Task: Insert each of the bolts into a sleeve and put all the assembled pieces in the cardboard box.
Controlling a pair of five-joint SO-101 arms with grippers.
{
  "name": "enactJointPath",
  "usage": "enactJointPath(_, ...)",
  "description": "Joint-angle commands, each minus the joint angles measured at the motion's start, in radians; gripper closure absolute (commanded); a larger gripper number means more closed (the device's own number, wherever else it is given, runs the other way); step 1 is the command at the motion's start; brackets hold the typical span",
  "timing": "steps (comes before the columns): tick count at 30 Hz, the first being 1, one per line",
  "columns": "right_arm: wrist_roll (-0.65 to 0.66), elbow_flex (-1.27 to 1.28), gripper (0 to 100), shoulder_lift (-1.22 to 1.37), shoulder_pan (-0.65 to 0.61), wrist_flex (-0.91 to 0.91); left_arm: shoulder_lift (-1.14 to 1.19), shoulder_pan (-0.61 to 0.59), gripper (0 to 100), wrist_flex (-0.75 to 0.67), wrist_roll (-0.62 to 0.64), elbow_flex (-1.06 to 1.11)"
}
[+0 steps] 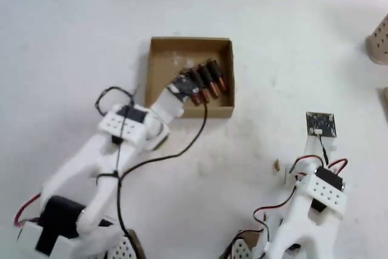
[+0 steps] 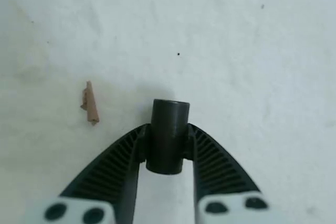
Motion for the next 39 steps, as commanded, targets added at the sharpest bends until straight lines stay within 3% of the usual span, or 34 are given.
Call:
enactJointPath(1,-0.098,-0.028,98.1,-0.008,-0.027,-0.015,-0.116,-0.087,98,-0.063,0.012,0.058)
enactJointPath(6,-0.196,-0.046,98.1,-0.008,-0.104,-0.010,-0.122,-0.209,98,-0.083,0.012,0.103)
enactJointPath(13,-0.203,-0.146,98.1,-0.008,-0.240,0.096,-0.128,-0.369,98,-0.189,0.011,0.181)
enactJointPath(23,-0.195,-0.264,98.1,-0.008,-0.622,0.355,-0.127,-0.369,98,-0.192,0.012,0.181)
enactJointPath(29,-0.193,-0.181,98.1,-0.008,-0.803,0.325,-0.127,-0.374,98,-0.192,0.012,0.181)
enactJointPath(33,-0.141,-0.127,97.2,-0.007,-0.820,0.236,-0.127,-0.375,98,-0.192,0.012,0.181)
enactJointPath(36,-0.023,-0.104,89.8,-0.007,-0.817,0.226,-0.127,-0.372,98,-0.192,0.012,0.181)
enactJointPath(39,0.000,-0.098,83.0,-0.007,-0.786,0.225,-0.127,-0.371,98,-0.192,0.012,0.181)
